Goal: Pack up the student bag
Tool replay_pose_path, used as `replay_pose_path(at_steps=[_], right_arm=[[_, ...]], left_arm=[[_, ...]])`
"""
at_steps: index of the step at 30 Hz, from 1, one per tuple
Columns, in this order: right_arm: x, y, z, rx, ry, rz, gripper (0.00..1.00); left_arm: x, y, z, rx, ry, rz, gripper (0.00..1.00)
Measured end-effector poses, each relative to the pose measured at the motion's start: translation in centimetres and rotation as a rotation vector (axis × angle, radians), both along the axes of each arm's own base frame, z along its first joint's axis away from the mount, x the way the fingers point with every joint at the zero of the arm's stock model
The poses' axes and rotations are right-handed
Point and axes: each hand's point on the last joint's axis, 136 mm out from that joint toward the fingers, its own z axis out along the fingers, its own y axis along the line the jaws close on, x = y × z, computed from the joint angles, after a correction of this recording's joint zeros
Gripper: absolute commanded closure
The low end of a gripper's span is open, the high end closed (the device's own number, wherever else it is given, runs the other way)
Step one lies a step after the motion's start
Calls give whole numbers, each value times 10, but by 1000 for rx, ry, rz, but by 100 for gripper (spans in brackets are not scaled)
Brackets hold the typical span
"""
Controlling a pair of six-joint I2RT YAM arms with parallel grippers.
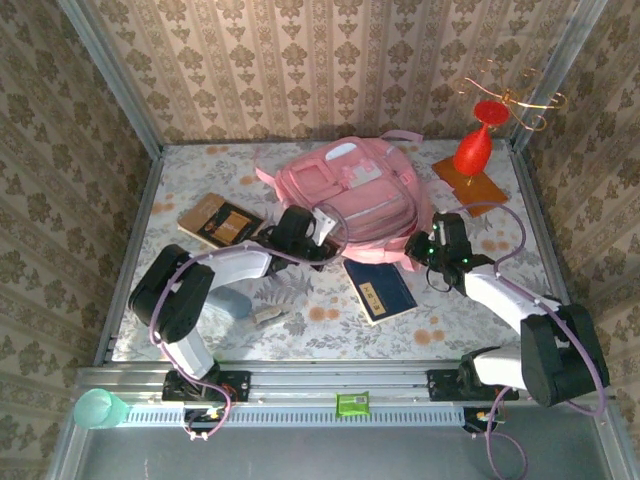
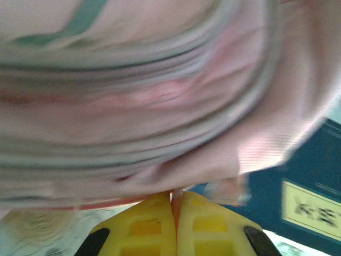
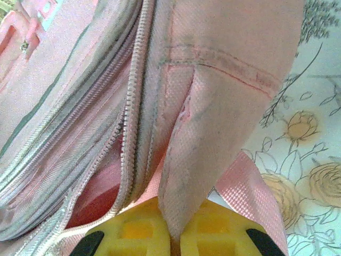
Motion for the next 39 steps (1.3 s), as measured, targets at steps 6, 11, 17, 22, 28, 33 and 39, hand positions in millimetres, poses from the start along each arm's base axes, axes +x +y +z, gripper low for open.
replay_pose_path(at_steps=[6, 11, 17, 22, 28, 33, 39], right_arm=[[0, -2, 2, -32, -15, 23, 100], [0, 1, 2, -49, -25, 63, 100], [1, 8, 5, -44, -37, 149, 100], [10, 9, 9, -39, -47, 198, 100], [11, 11, 4, -37, -25, 225, 100], [15, 12, 11, -33, -28, 229, 100], [16, 19, 17, -7, -38, 256, 100]], left_arm=[[20, 21, -13, 56, 9, 94, 100], [31, 33, -14, 82, 8, 141, 100], [61, 55, -9, 56, 50, 215, 100], [83, 56, -13, 24, 102, 231, 100], [94, 60, -16, -39, 170, 232, 100], [95, 66, -10, -109, 208, 204, 100], [98, 75, 2, -178, 252, 175, 100]])
